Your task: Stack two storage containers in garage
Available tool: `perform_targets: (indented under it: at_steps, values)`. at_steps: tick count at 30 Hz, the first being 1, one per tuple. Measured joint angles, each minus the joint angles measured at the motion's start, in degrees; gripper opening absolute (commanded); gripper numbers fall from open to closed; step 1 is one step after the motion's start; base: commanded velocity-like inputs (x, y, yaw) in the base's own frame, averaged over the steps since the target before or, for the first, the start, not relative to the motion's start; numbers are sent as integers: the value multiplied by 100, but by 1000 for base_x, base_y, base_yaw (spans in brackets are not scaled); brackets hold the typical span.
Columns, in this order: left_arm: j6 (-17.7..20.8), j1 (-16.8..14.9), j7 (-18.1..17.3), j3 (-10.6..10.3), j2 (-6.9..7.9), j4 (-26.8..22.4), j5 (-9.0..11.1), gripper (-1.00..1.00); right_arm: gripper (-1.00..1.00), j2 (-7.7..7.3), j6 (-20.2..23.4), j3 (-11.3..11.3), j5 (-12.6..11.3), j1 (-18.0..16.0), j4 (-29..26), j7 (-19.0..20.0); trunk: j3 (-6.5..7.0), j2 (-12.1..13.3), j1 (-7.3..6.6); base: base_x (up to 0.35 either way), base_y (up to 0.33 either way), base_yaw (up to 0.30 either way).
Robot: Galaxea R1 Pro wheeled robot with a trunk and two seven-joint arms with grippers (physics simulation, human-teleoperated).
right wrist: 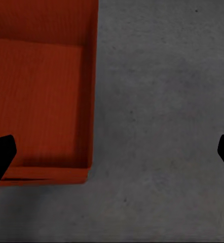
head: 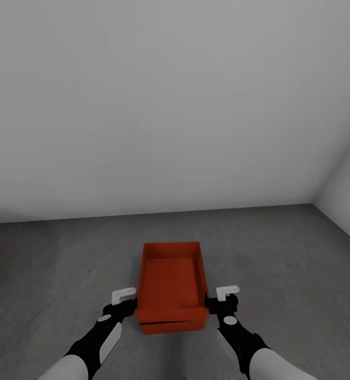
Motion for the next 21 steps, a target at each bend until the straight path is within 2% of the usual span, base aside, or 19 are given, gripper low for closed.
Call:
perform_targets:
  at_steps: [12, 17, 21]
  values:
    - [8, 0, 0, 2, 24, 49, 12, 100, 100, -15, -2, -3, -32, 0, 120, -17, 0, 0, 0, -344, 0, 0]
    - [6, 0, 8, 2, 73, 284, 1, 100, 100, -178, -9, 0, -24, 0, 609, -7, 0, 0, -2, -196, 0, 0]
    - [-15, 1, -20, -3, 295, 809, 9, 100, 100, -374, -13, 24, -15, 0, 1134, -1, -1, 0, -3, -30, 0, 0]
